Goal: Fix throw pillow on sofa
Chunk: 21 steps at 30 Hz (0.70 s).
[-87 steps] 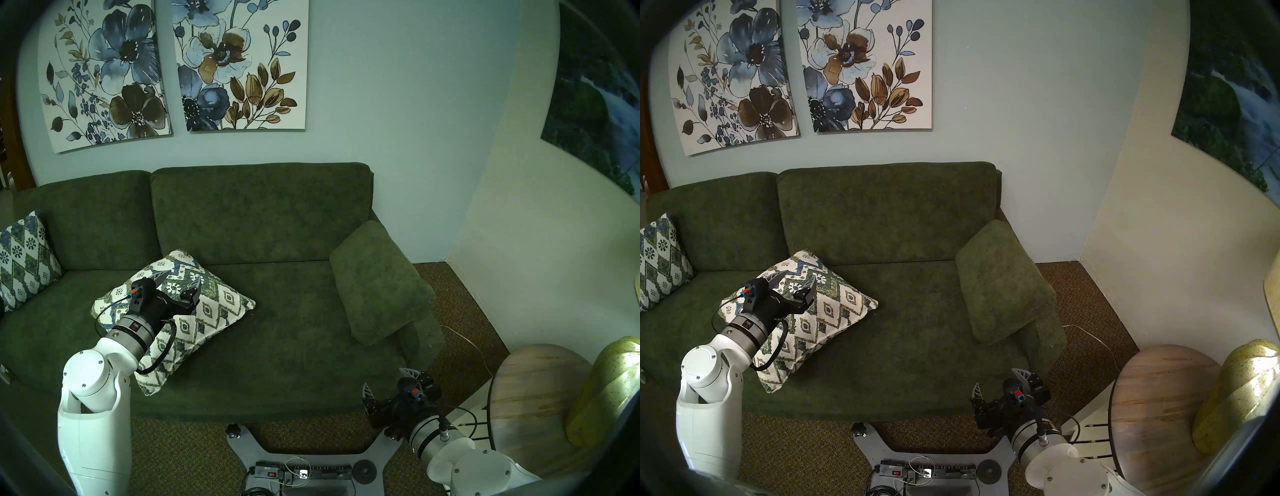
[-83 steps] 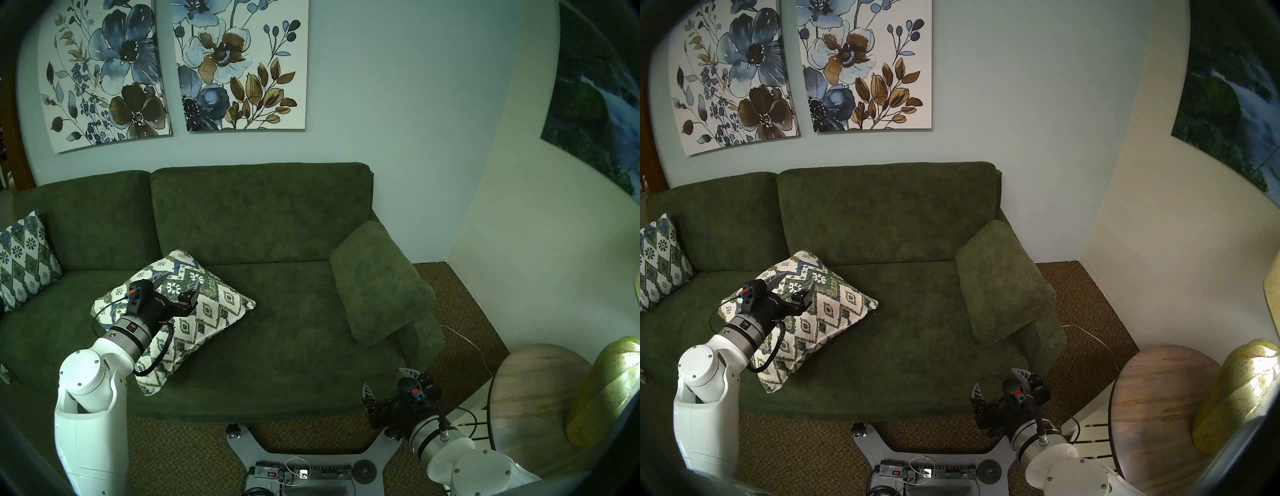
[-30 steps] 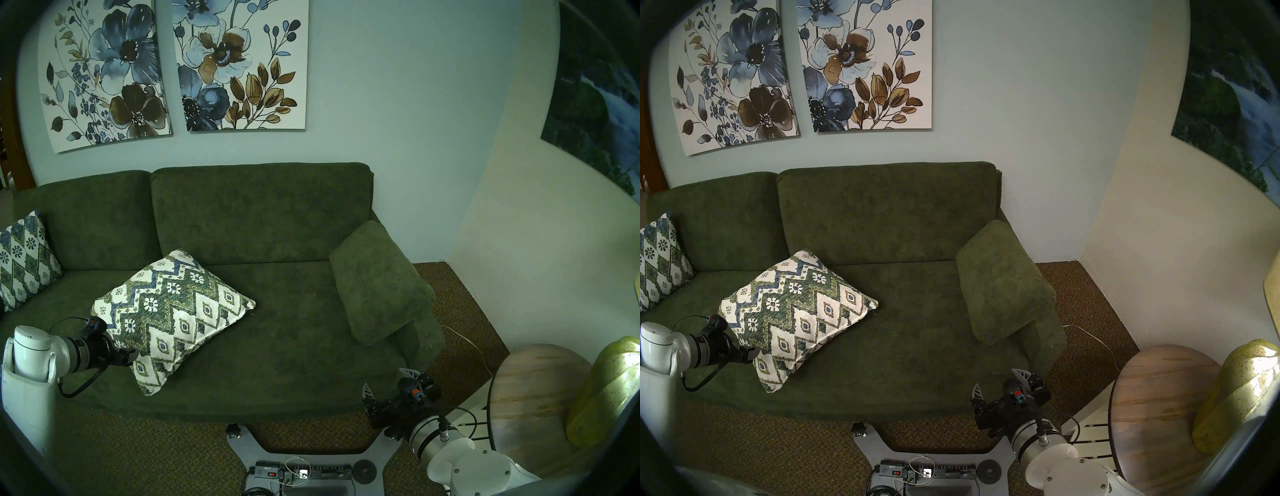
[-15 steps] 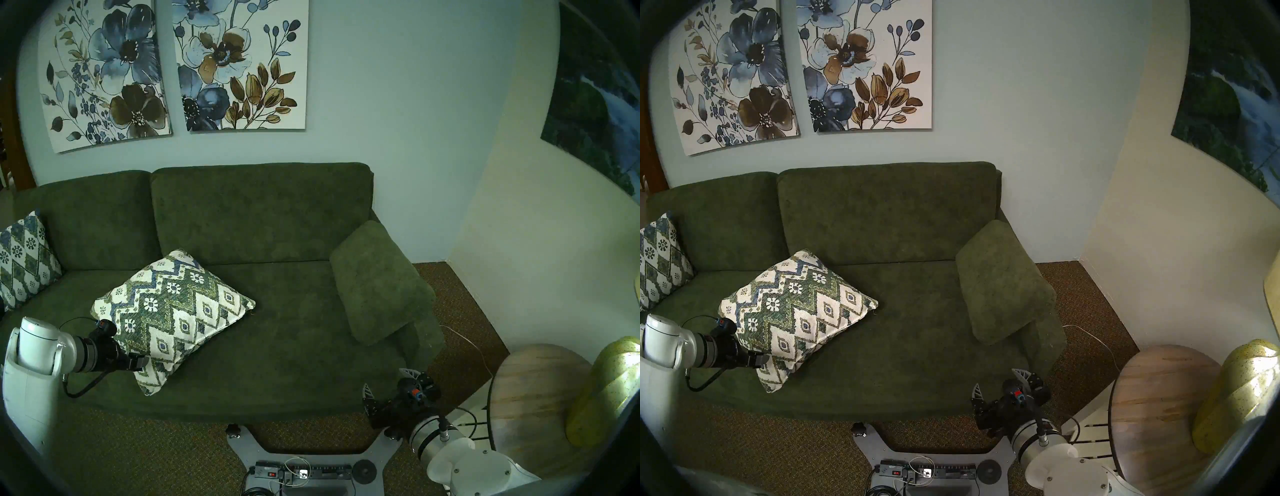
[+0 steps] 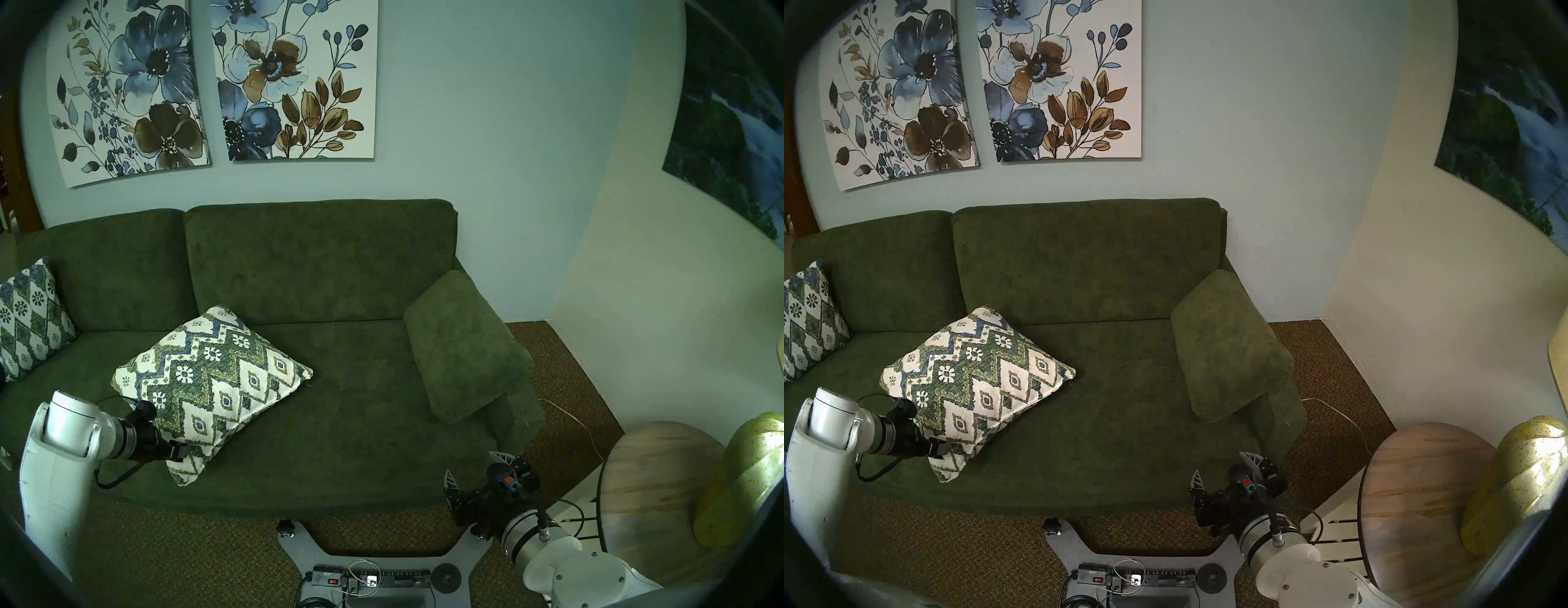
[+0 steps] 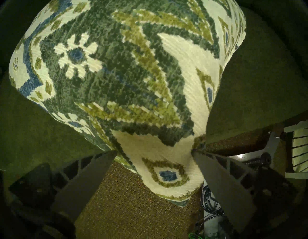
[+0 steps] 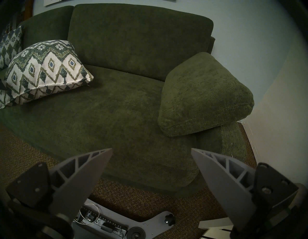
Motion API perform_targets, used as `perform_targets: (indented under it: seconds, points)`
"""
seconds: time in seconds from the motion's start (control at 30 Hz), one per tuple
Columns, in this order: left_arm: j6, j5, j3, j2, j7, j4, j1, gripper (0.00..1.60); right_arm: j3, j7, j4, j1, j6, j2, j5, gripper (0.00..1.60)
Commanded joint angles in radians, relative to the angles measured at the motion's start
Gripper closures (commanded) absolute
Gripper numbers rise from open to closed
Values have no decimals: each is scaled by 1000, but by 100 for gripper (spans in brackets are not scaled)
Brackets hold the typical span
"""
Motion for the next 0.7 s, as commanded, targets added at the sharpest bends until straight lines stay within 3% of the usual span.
perform_targets:
  seconds: [0.0,0.37,0.5,0.53,0.57,0.6,0.63,0.67]
  points:
    - [-6,-2,28,-3,12,38,-75,0,0,0,-12,0,-1,1,-1,0]
    - [-12,-21,107,-8,-10,173,-167,0,0,0,-12,0,-1,1,-1,0]
    - [-65,-4,112,-54,57,223,-198,6,0,0,-12,0,-1,1,-1,0]
    - [-93,0,107,-71,77,230,-197,34,0,0,-12,1,-1,1,-1,0]
    - [-112,1,102,-83,92,234,-195,87,0,0,-12,1,-1,1,-1,0]
    - [-122,1,95,-92,105,232,-190,97,0,0,-12,1,-1,1,-1,0]
    - [-141,-3,90,-98,116,235,-187,139,0,0,-12,1,-1,1,-1,0]
    - [-157,-5,81,-109,135,230,-181,160,0,0,-12,1,-1,1,-1,0]
